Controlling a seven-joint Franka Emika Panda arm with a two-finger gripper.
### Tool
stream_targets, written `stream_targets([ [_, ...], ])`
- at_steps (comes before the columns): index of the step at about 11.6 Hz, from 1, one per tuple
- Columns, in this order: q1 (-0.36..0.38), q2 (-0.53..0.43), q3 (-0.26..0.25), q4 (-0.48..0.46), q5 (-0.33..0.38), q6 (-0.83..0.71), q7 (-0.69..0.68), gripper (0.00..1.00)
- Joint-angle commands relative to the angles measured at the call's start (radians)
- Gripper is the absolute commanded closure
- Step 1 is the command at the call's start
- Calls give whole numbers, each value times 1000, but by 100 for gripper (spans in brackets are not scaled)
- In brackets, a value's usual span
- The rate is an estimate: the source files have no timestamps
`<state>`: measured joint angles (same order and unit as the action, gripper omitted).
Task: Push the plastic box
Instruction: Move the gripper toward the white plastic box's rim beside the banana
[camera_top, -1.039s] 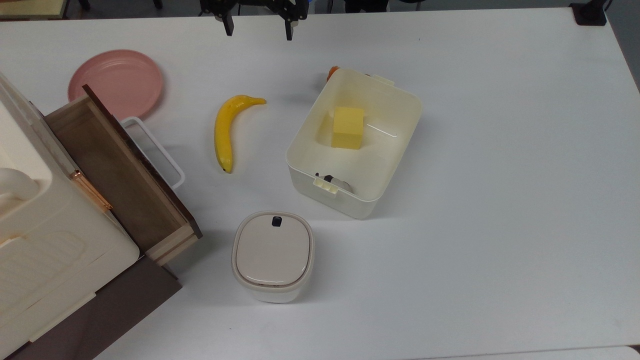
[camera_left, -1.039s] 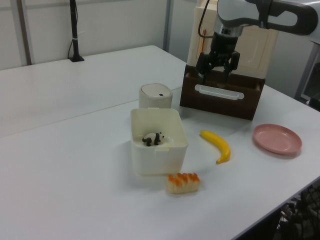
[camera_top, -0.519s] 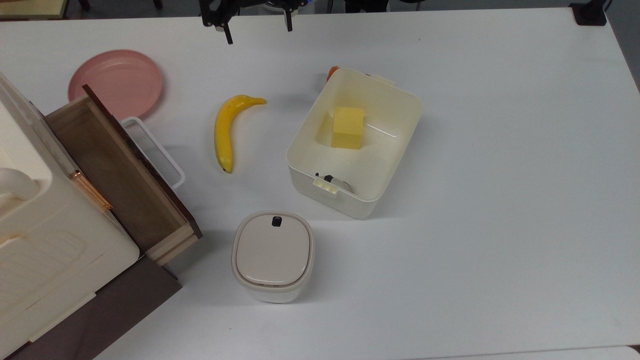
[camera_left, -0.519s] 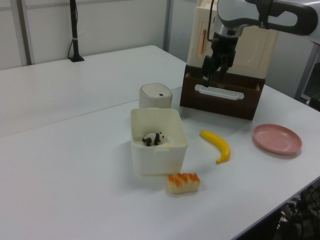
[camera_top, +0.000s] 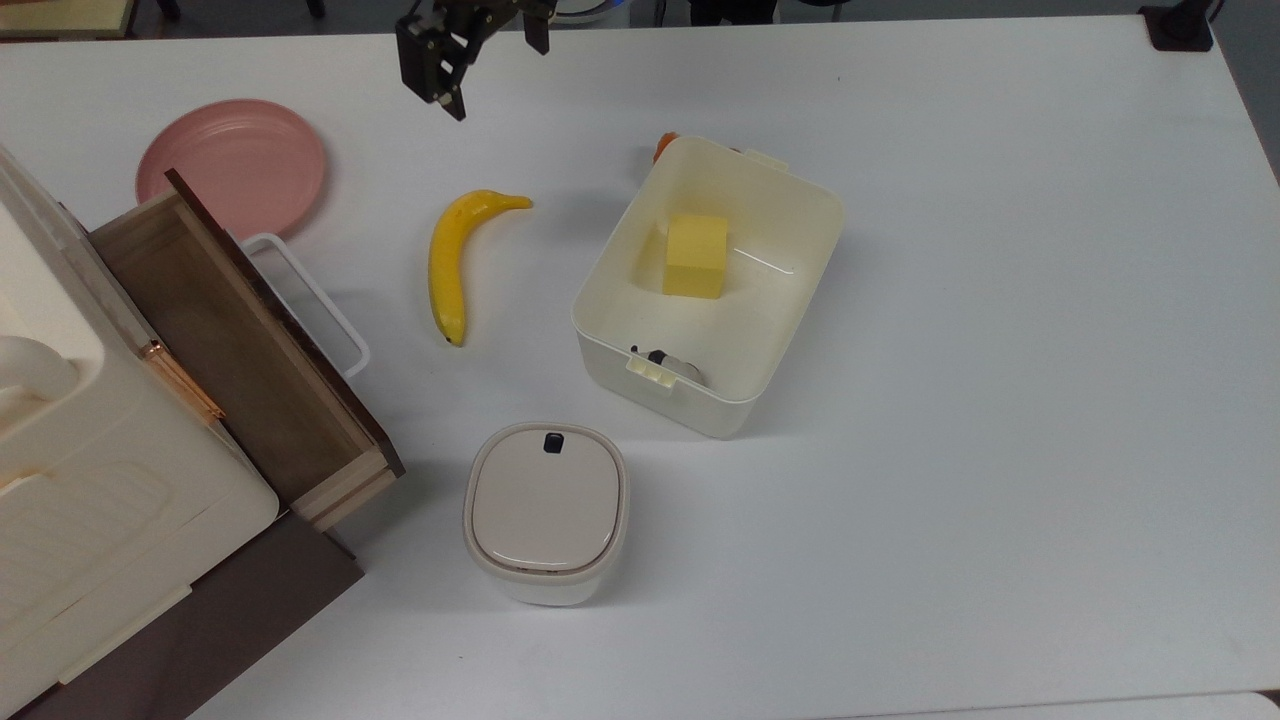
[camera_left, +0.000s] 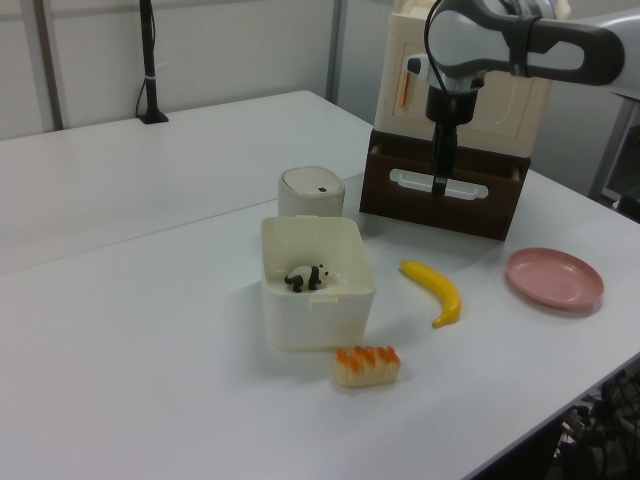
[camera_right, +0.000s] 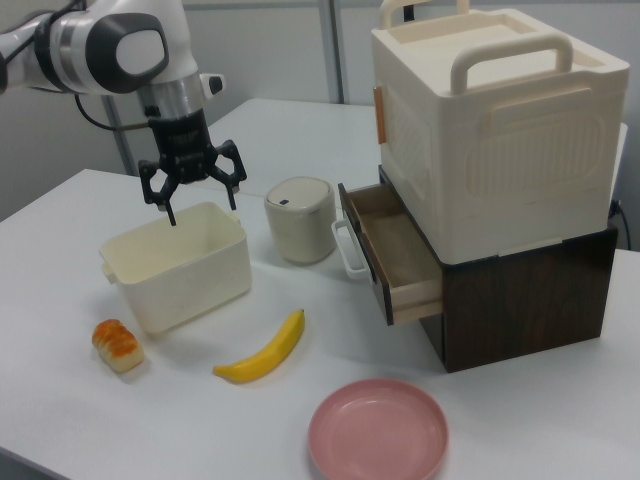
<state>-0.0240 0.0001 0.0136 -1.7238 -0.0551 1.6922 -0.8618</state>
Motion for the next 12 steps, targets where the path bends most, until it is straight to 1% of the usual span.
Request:
stream_targets([
  [1, 15, -6, -4, -54, -29, 24, -123, 0],
  [3, 16, 1, 5, -101, -29, 119, -120, 0],
  [5, 16, 9, 34, -147, -28, 185, -115, 0],
  [6, 18, 15, 40, -160, -28, 207, -114, 0],
  [8, 21, 38, 42, -168, -28, 246, -114, 0],
  [9, 45, 52, 42, -178, -31, 274, -114, 0],
  [12, 58, 89, 40, -186, -32, 311, -114, 0],
])
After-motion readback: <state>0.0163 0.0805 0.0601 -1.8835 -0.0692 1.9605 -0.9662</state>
